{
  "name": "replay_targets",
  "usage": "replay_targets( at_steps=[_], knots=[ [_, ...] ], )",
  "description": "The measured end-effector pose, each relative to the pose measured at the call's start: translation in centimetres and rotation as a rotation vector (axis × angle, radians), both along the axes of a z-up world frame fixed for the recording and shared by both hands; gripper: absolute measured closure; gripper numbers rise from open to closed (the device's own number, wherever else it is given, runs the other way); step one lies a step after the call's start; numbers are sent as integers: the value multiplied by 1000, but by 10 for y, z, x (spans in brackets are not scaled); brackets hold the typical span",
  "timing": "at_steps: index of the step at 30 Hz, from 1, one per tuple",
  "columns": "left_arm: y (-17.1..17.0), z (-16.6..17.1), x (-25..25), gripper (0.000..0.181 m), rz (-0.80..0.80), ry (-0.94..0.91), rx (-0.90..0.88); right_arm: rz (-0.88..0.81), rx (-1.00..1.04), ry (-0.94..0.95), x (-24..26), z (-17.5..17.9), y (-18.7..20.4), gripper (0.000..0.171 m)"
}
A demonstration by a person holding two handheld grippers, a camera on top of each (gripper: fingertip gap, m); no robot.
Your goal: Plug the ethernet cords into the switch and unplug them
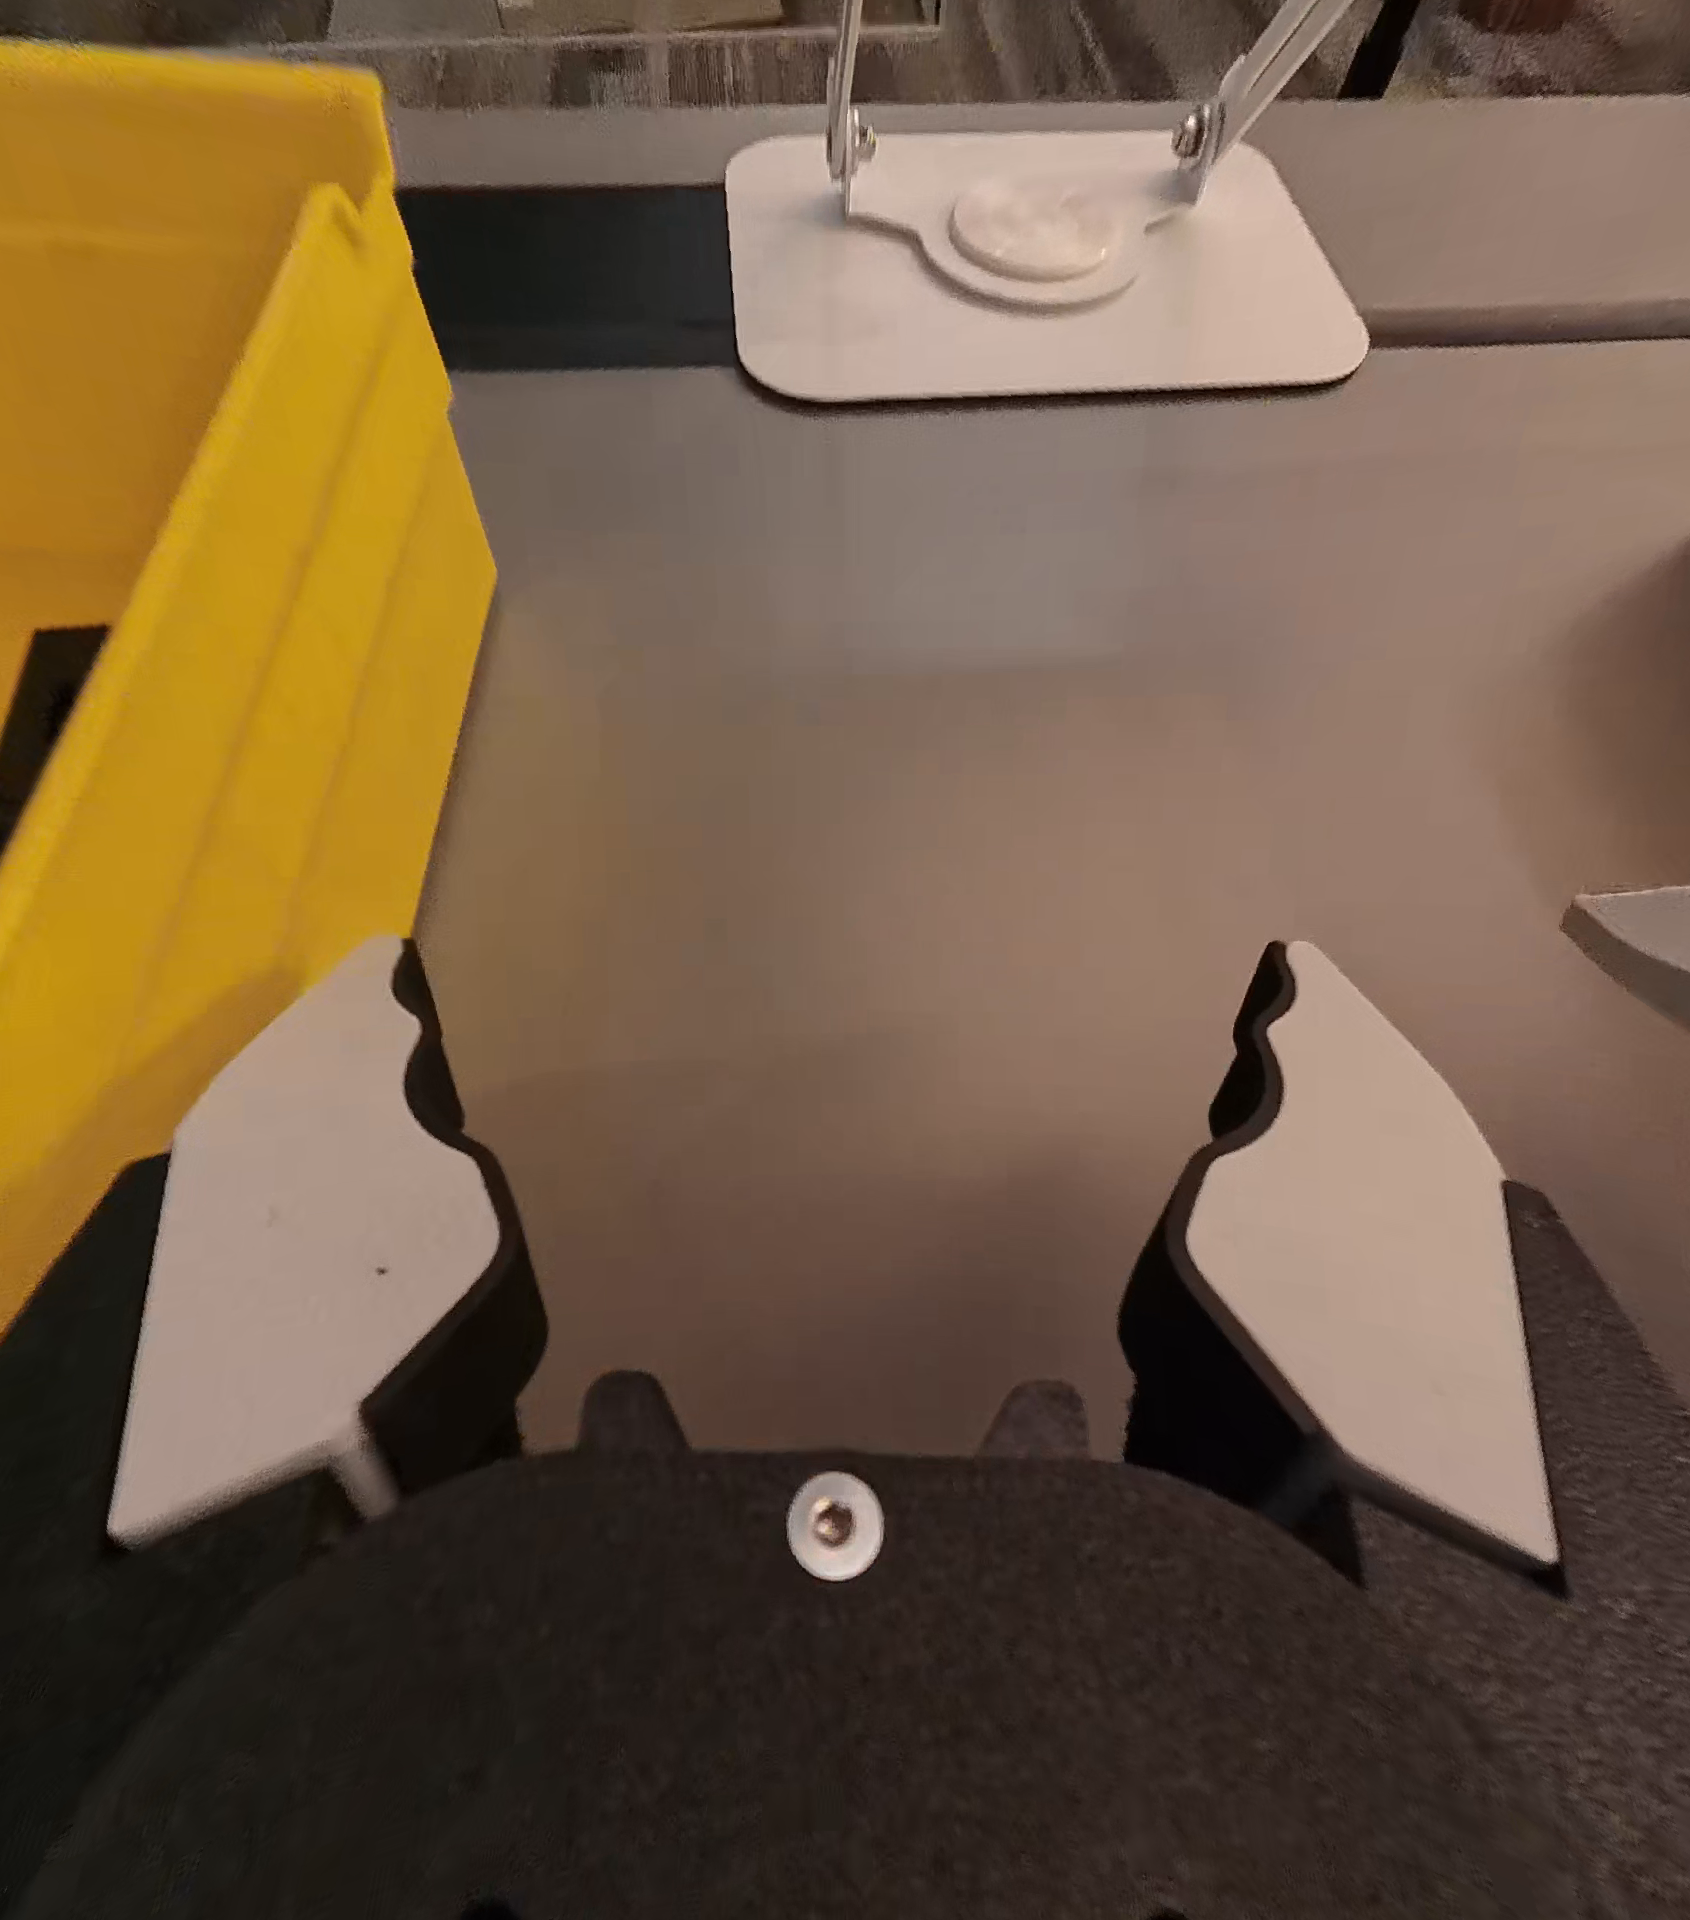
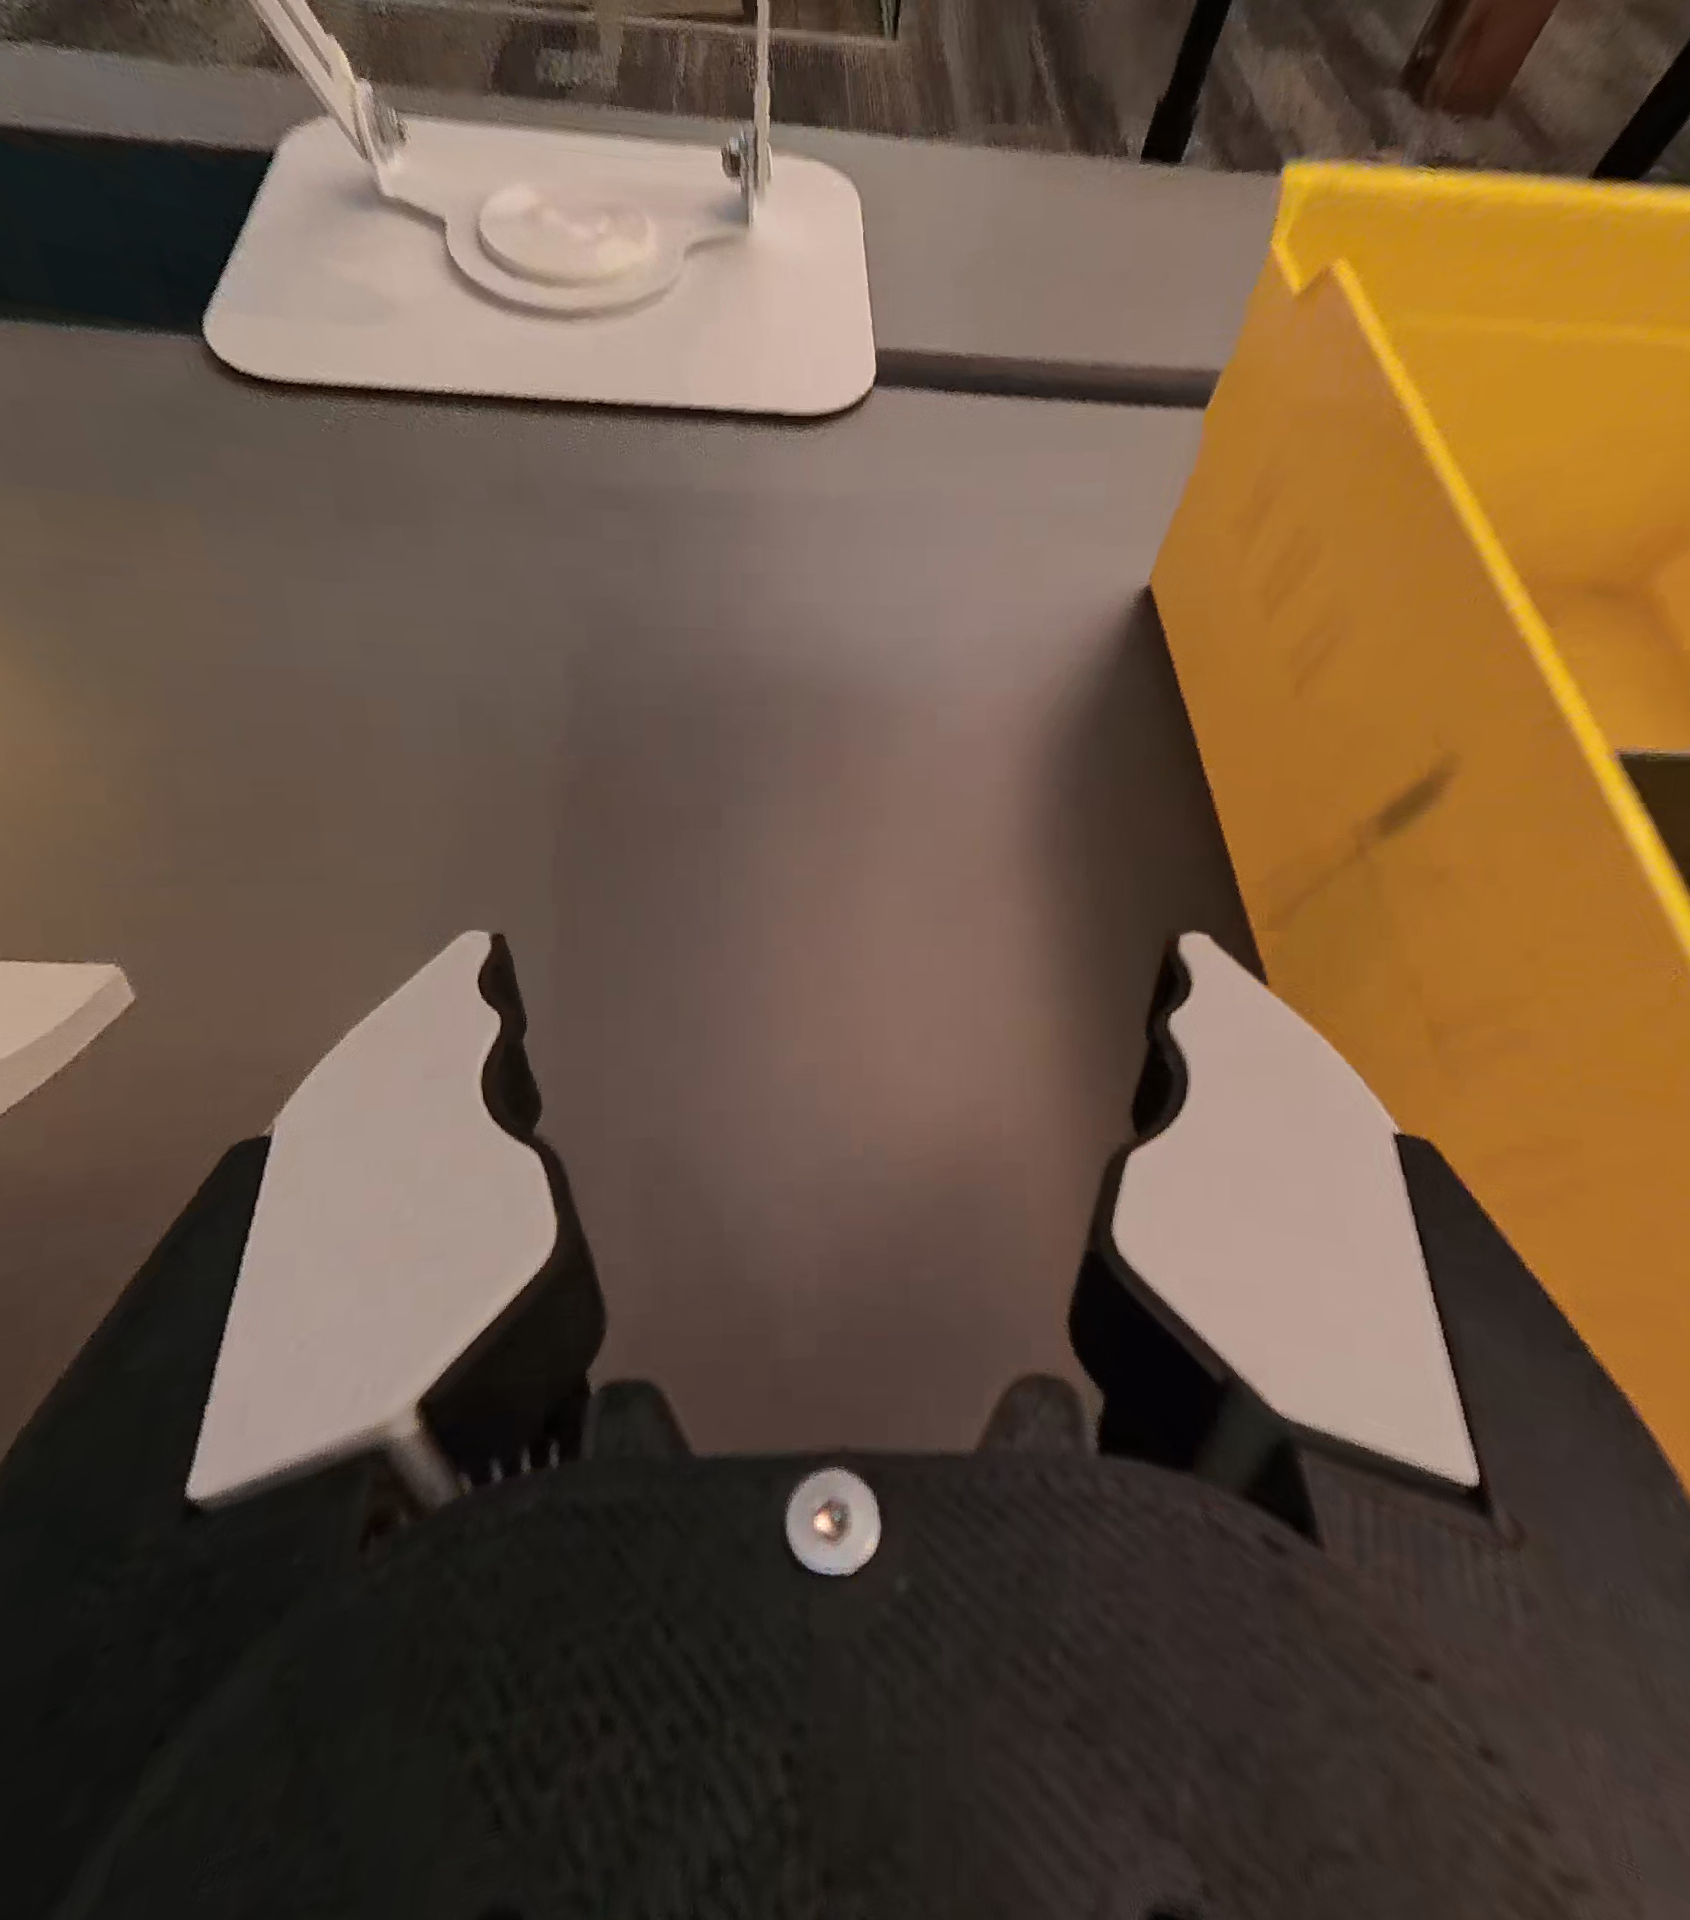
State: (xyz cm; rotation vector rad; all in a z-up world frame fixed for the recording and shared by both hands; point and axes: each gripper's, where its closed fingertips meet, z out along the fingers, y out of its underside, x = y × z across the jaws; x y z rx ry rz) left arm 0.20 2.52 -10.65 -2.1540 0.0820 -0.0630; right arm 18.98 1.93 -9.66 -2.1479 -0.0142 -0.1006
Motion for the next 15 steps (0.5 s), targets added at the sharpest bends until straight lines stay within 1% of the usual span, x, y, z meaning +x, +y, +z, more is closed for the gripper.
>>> replay_targets(
  at_steps=[4,15],
  knots=[
    [-3,-14,2,39,8,-3,-40,-11,-44,22,1,-17,-2,56],
    [-9,-42,6,37,21,-6,-138,-7,-135,88,0,-45,-7,56]
  ],
)
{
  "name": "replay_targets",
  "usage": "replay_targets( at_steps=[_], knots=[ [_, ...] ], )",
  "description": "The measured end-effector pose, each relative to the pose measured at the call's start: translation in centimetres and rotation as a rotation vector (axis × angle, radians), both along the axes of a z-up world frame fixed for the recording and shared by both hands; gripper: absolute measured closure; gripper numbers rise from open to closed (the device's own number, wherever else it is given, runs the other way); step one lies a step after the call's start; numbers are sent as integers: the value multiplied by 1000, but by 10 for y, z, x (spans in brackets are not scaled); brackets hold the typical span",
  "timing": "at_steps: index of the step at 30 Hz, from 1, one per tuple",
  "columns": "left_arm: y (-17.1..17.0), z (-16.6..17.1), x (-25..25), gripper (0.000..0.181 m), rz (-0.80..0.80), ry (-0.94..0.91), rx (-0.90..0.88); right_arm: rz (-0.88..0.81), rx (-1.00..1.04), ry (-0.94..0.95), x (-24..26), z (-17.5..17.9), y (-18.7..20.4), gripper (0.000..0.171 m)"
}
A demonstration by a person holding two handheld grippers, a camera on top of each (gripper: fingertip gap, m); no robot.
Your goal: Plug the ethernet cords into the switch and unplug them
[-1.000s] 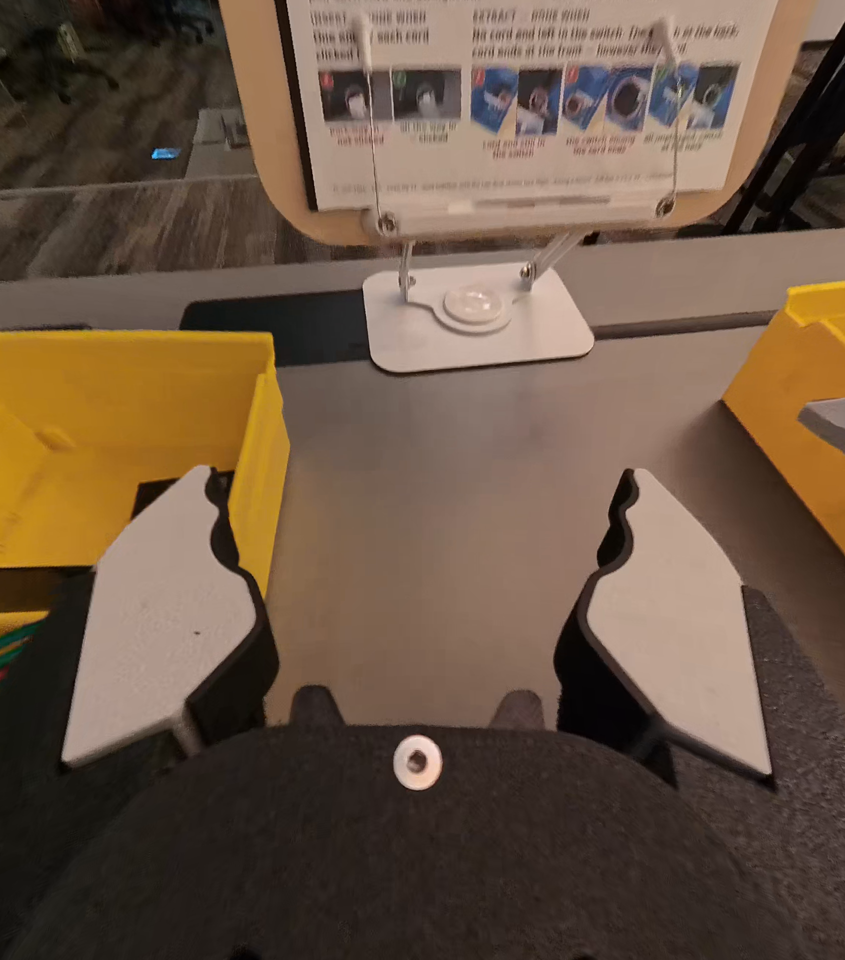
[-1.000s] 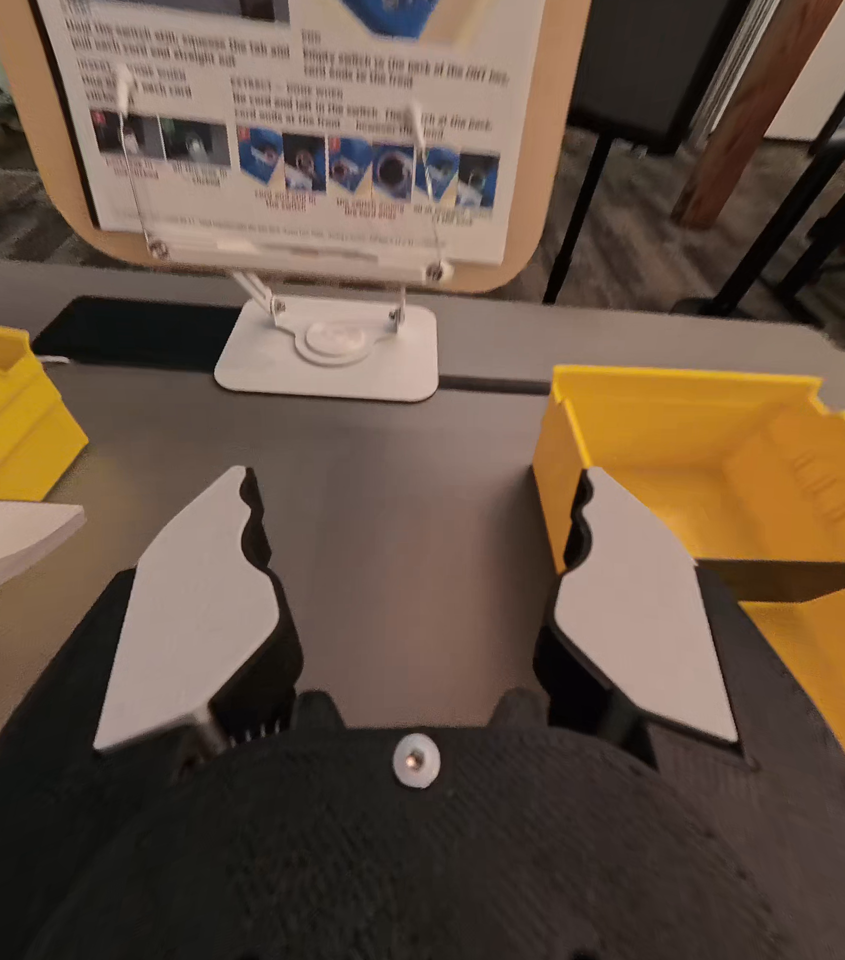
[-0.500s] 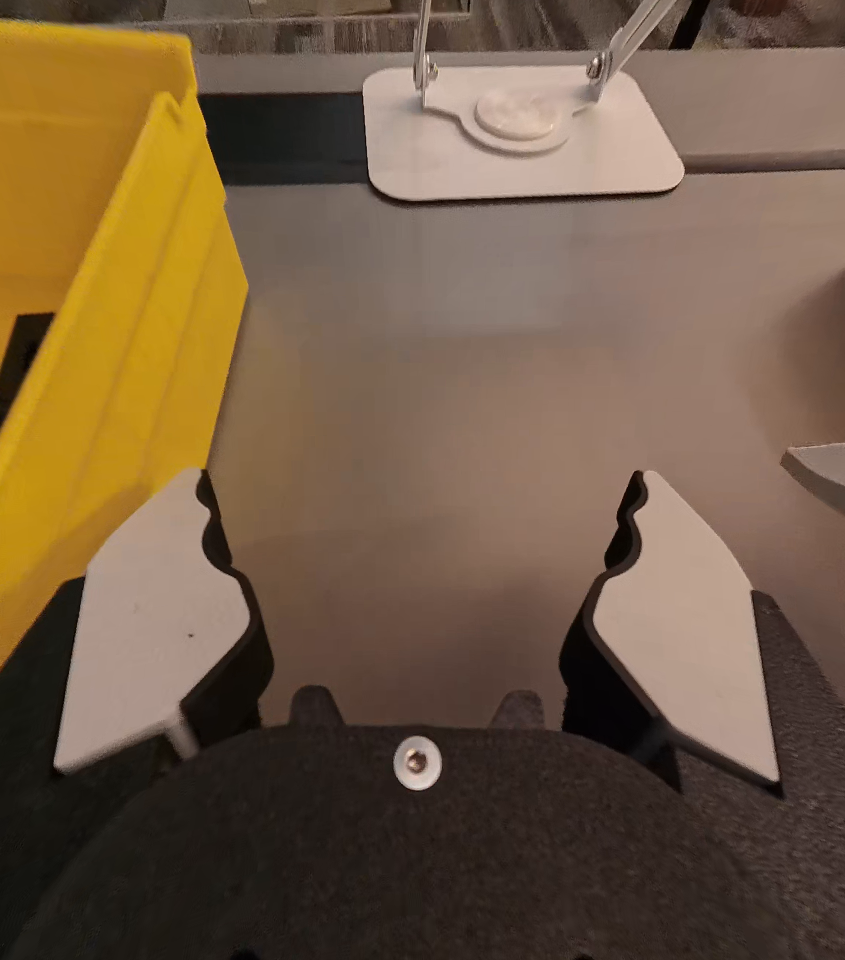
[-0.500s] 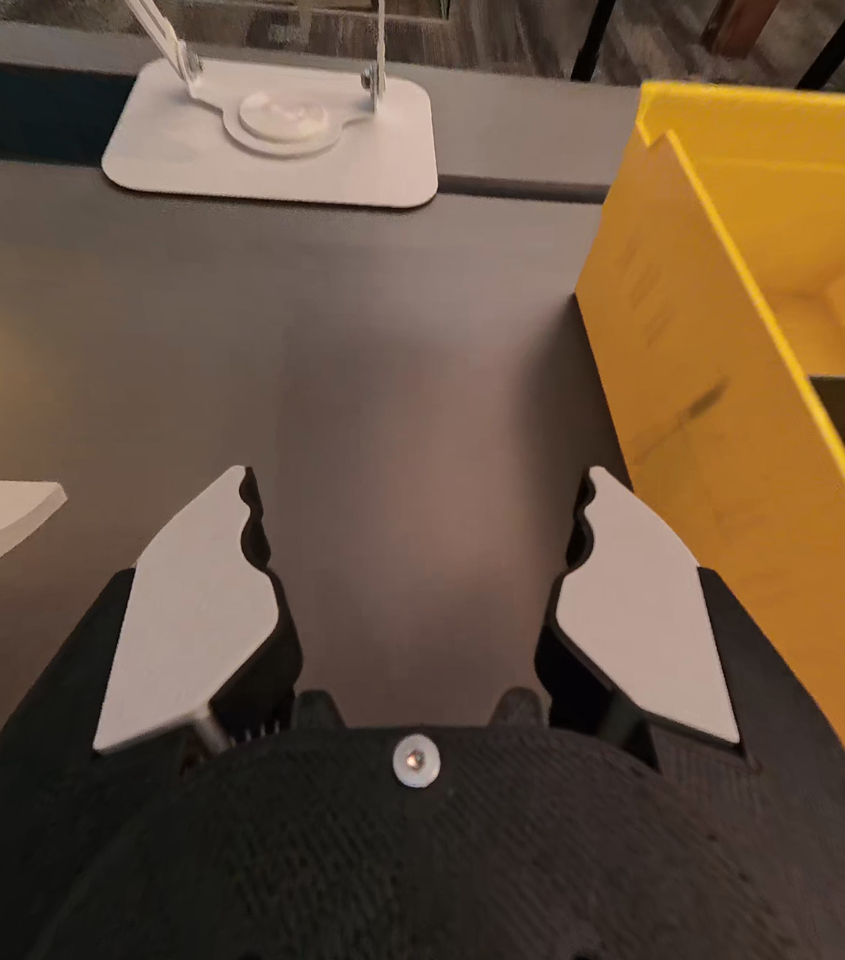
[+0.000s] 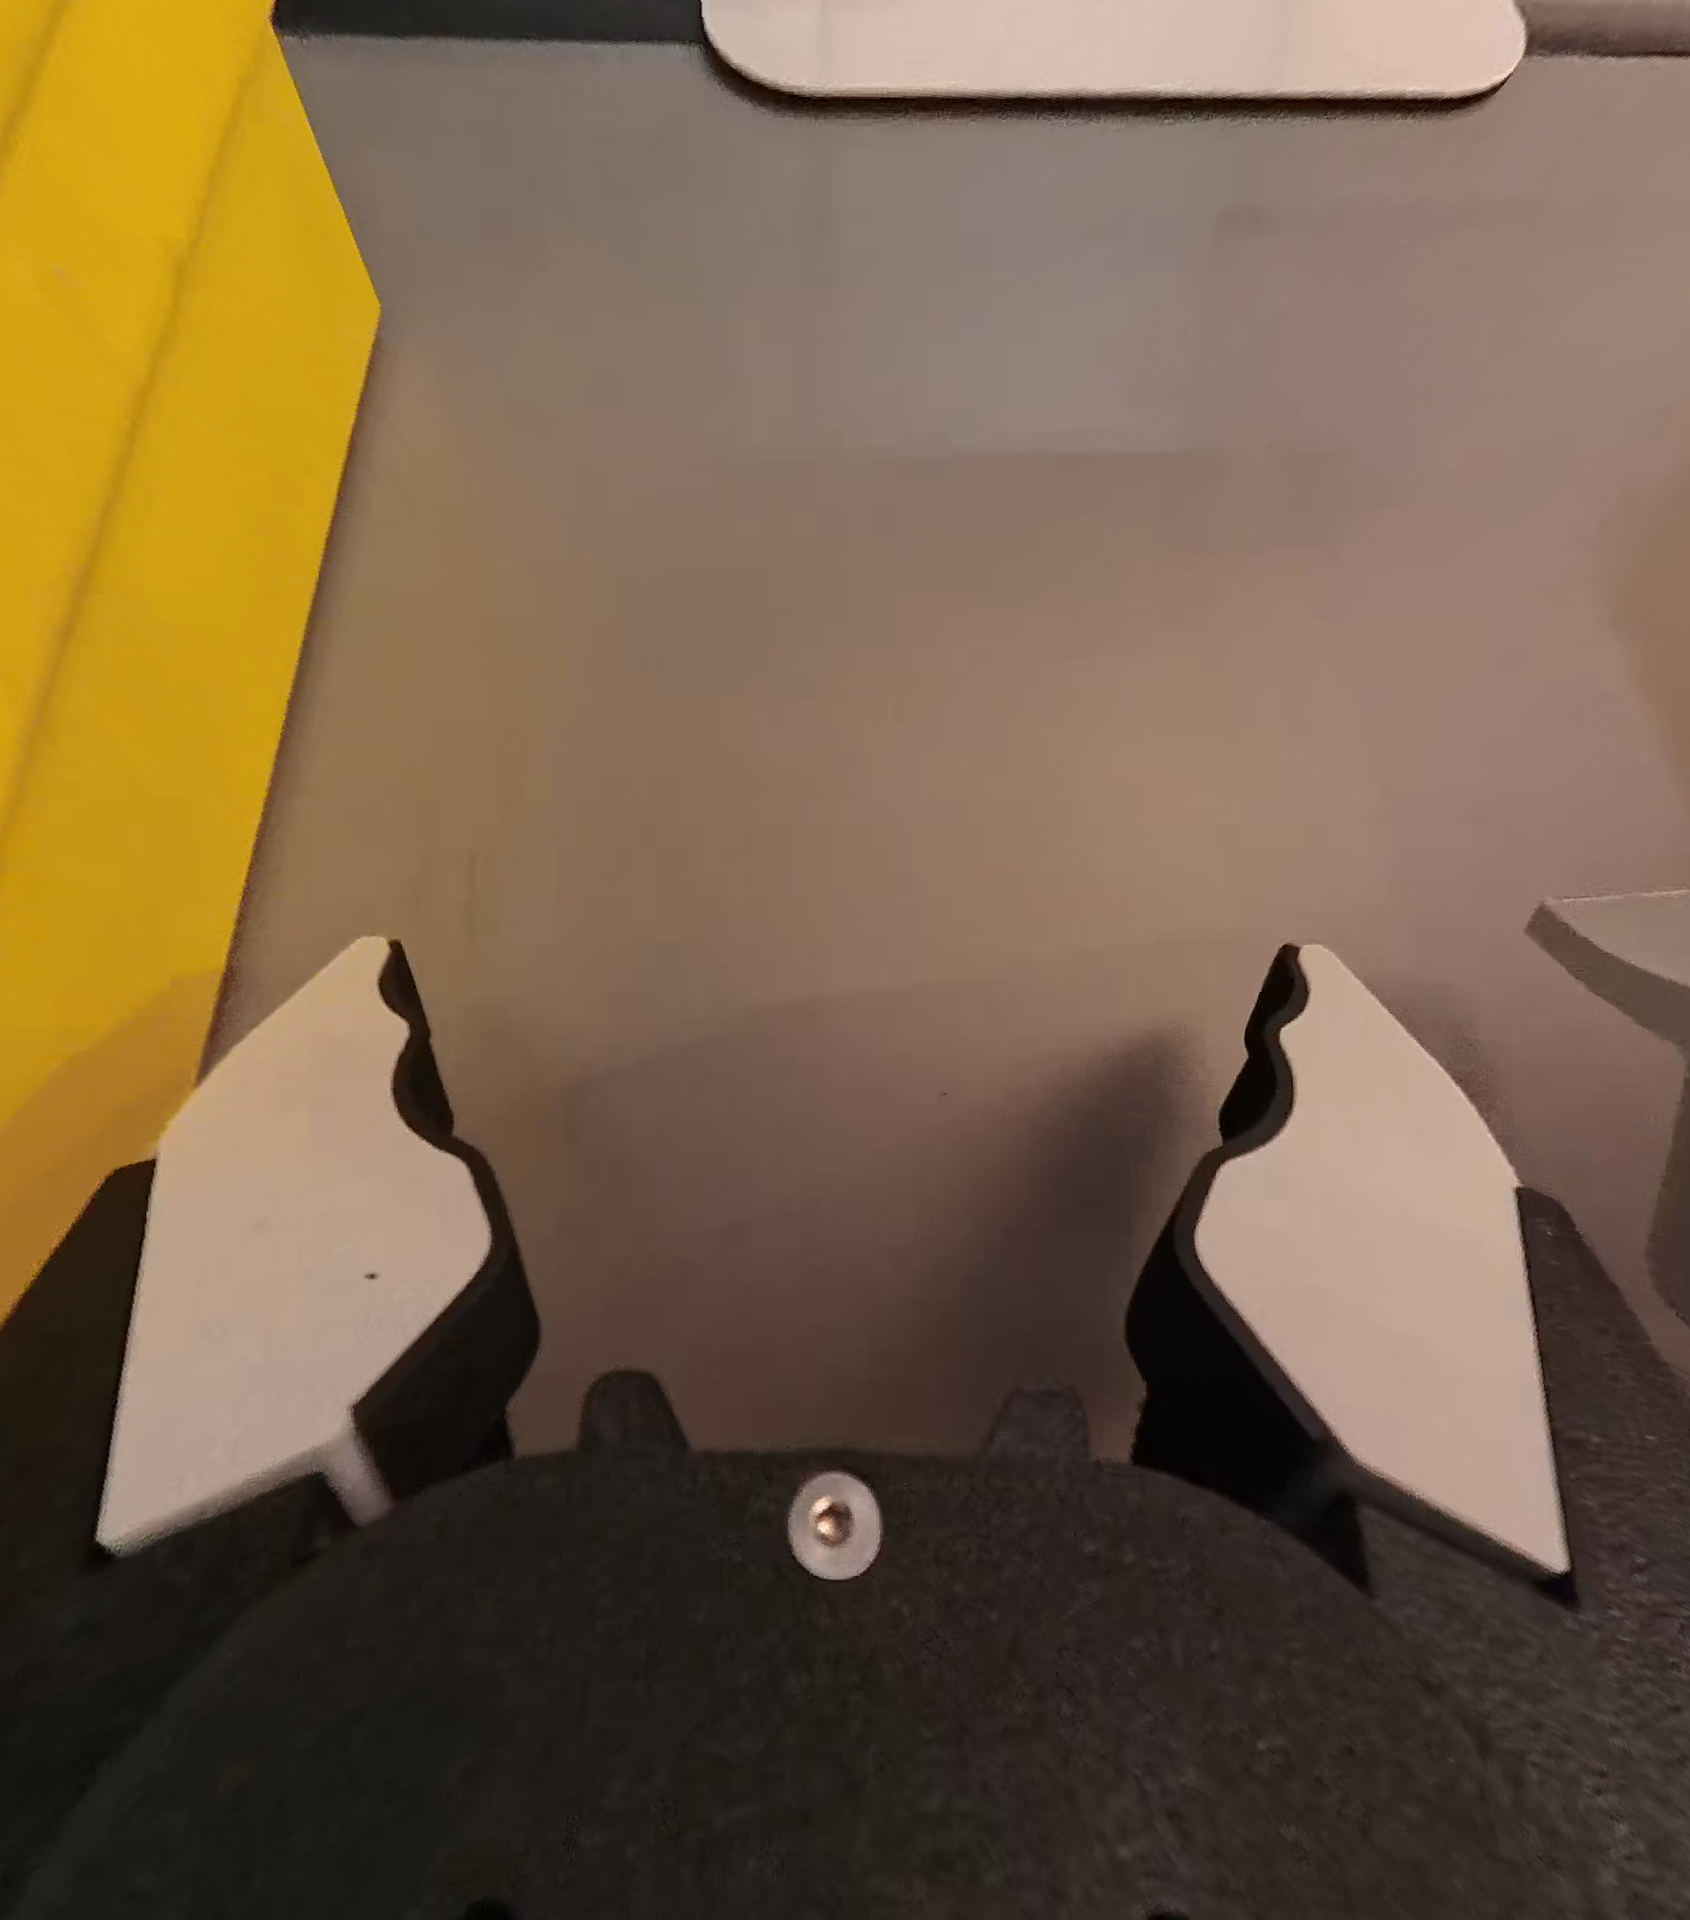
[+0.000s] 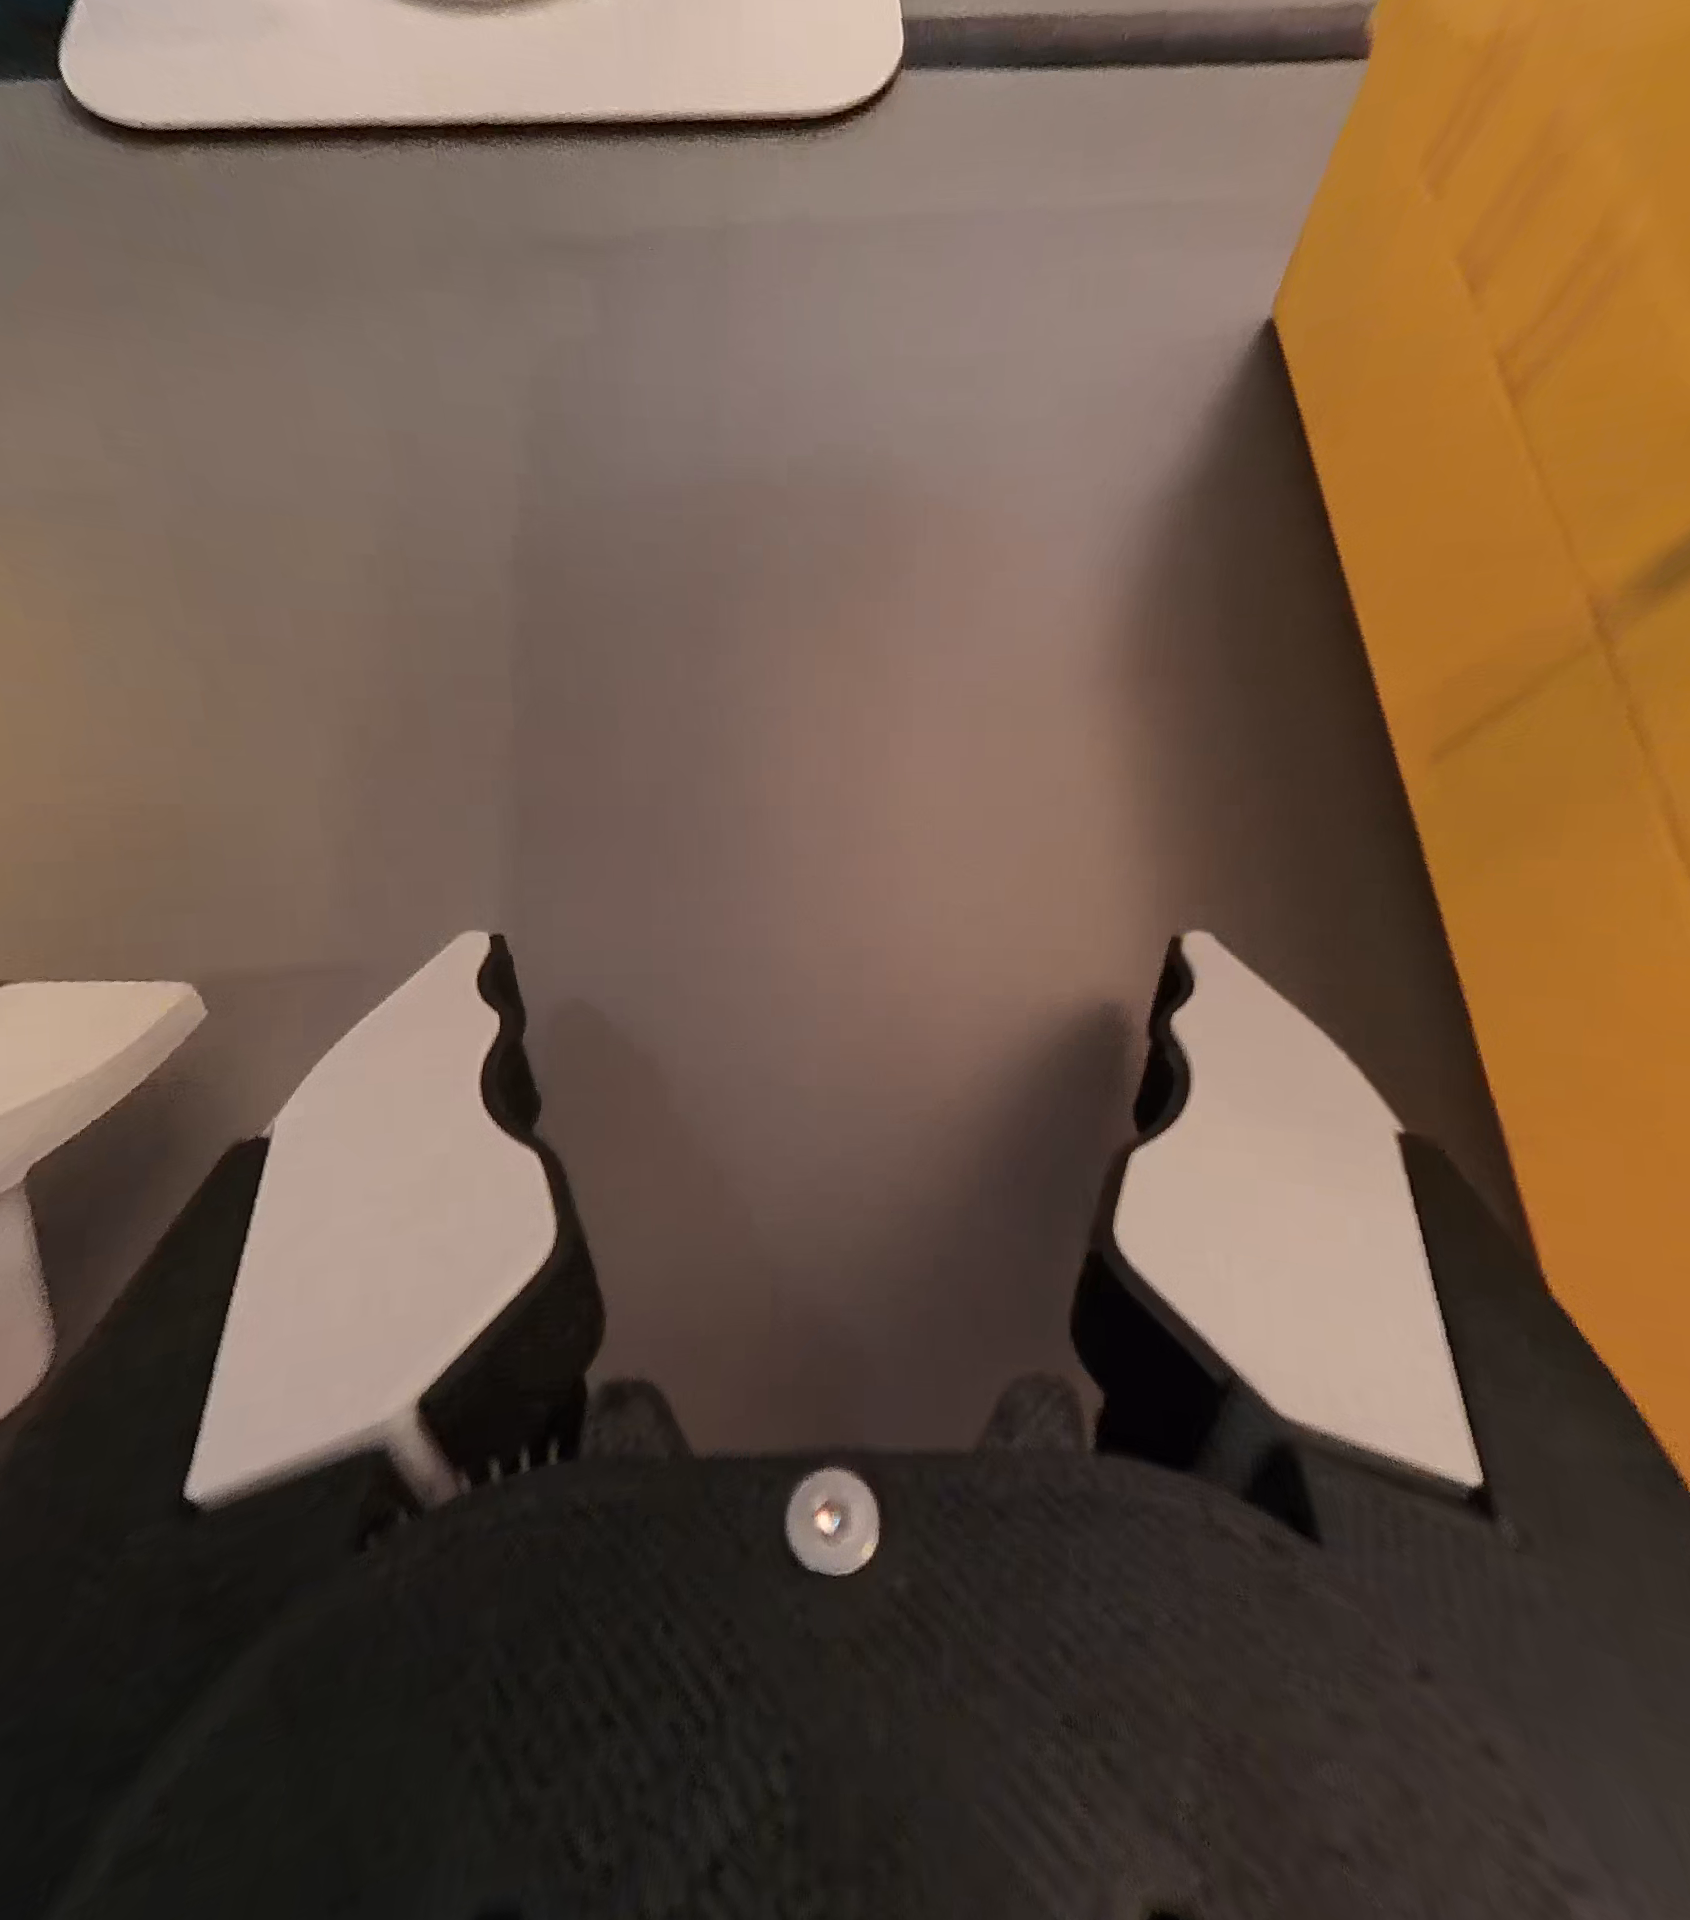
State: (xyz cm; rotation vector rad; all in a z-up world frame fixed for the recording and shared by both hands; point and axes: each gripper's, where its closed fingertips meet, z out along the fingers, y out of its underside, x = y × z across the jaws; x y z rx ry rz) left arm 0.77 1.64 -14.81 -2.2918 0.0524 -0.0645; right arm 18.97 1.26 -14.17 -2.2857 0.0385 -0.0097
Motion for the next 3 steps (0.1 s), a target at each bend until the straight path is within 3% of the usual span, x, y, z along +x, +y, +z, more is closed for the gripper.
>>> replay_targets(
  at_steps=[3],
  knots=[
    [-1,-8,1,36,0,-14,-58,4,-41,6,-2,-11,-2,56]
  ],
)
